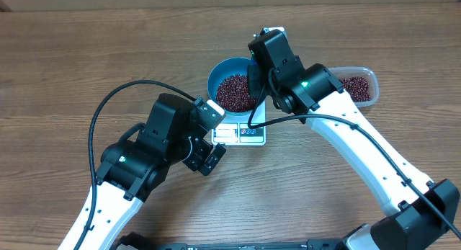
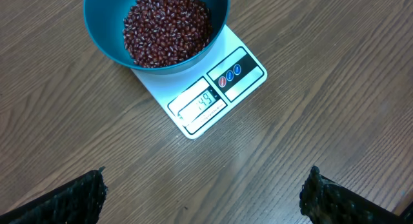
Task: Scoop item into bowl and weigh 150g on scale
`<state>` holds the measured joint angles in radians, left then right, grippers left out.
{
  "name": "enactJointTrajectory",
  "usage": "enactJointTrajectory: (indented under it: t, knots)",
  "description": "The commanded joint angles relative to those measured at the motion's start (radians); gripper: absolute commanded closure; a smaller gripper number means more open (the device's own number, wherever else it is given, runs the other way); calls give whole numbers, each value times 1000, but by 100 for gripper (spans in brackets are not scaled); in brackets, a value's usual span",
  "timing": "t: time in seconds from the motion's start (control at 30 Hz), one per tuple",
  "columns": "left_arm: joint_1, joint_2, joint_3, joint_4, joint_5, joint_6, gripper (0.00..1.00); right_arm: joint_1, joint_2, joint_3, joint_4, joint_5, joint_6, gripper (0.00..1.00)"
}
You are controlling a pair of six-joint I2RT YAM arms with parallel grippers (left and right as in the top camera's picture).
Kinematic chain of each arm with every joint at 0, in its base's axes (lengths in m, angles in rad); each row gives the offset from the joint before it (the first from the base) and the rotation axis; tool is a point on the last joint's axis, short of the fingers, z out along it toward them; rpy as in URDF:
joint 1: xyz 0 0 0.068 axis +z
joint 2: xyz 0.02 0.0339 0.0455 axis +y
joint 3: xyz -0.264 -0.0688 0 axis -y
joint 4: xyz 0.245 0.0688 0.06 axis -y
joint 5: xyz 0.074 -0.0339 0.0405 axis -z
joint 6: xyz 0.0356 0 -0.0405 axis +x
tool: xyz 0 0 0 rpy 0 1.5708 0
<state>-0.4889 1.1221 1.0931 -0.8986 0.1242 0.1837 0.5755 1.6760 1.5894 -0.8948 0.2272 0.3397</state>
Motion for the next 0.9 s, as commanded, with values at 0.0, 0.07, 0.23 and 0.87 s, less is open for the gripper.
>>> enactJointTrajectory:
  t: [0.0, 0.07, 0.23, 0.87]
  knots:
    - [6, 4, 15, 2, 14, 11, 0, -7, 4, 27, -1, -10, -3, 96]
    - [6, 4, 15, 2, 15, 11, 1, -7, 4, 27, -2, 4, -2, 96]
    - [6, 4, 15, 2, 14, 11, 1, -9, 4, 27, 7, -11, 4, 96]
    - [6, 4, 15, 2, 15, 11, 1, -9, 4, 27, 7, -11, 5, 96]
